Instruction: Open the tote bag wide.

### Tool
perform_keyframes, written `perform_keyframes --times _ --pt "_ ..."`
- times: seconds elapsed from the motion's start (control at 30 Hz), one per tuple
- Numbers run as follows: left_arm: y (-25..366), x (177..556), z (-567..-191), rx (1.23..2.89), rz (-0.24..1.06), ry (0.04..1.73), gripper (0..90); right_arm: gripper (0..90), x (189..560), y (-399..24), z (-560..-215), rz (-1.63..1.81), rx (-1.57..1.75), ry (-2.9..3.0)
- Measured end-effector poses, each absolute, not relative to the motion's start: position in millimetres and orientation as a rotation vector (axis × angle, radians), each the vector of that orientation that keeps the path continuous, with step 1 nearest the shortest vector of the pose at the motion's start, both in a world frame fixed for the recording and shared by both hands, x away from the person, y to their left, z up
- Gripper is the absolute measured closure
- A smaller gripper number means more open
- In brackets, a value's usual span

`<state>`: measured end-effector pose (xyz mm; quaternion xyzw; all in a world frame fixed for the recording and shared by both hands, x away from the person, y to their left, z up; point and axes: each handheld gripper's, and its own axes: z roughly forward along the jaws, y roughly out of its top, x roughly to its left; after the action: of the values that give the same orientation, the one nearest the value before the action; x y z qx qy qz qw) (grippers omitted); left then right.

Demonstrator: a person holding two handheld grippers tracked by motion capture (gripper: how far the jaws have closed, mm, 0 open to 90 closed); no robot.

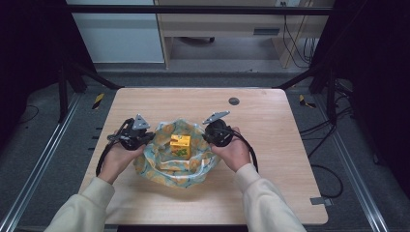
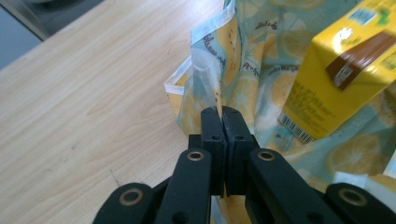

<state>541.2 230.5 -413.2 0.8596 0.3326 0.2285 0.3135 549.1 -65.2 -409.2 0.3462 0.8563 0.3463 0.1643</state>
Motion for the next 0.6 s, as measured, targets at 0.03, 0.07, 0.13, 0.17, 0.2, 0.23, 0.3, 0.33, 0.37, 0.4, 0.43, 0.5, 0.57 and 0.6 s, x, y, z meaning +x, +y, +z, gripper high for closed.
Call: perform_keyframes --times 0.03,0.07,0.13,0.17,0.2,0.23,0.3,0.33,0.37,0.4,0.43,0.5,0.57,0.6 --pt "231.0 541.2 -416.1 2.280 0.601 0.876 89.1 88.8 549.1 -65.2 -409.2 0.987 0.987 2.441" --pt "230.5 540.3 -419.7 2.279 0.598 0.881 89.1 88.8 552.3 -64.3 -413.1 0.975 0.998 2.448" --pt "229.8 536.1 -429.3 2.301 0.580 0.875 89.1 88.7 558.8 -62.3 -423.1 0.959 1.022 2.464" --pt "229.8 536.1 -429.3 2.301 0.580 0.875 89.1 88.7 558.8 -62.3 -423.1 0.959 1.022 2.464" --pt "229.4 534.2 -432.6 2.311 0.573 0.870 89.1 88.5 560.5 -62.1 -425.8 0.954 1.023 2.471" --pt "229.2 532.9 -434.3 2.313 0.569 0.869 88.9 88.0 561.9 -61.9 -428.5 0.948 1.025 2.481" --pt "229.0 529.6 -436.7 2.312 0.563 0.862 87.8 85.8 563.1 -61.8 -430.8 0.936 1.028 2.496" --pt "230.0 526.4 -433.6 2.297 0.574 0.861 82.8 82.5 563.3 -62.3 -430.3 0.936 1.028 2.497" --pt "230.0 526.4 -433.6 2.297 0.574 0.861 80.3 80.9 562.9 -62.7 -429.1 0.951 1.040 2.489" --pt "231.6 523.1 -426.4 2.276 0.585 0.852 79.3 79.6 562.8 -63.7 -427.3 0.957 1.037 2.489" --pt "231.6 523.1 -426.4 2.276 0.585 0.852 77.4 79.6 562.8 -63.7 -427.3 0.957 1.037 2.489" --pt "233.0 520.1 -418.4 2.263 0.602 0.837 75.6 76.5 562.3 -65.6 -424.9 0.975 1.044 2.481" --pt "234.1 518.2 -410.6 2.251 0.617 0.831 69.0 73.1 561.8 -67.1 -423.8 0.974 1.048 2.476" --pt "234.2 517.3 -406.8 2.242 0.622 0.833 69.0 71.1 561.5 -67.4 -423.5 0.973 1.051 2.475"
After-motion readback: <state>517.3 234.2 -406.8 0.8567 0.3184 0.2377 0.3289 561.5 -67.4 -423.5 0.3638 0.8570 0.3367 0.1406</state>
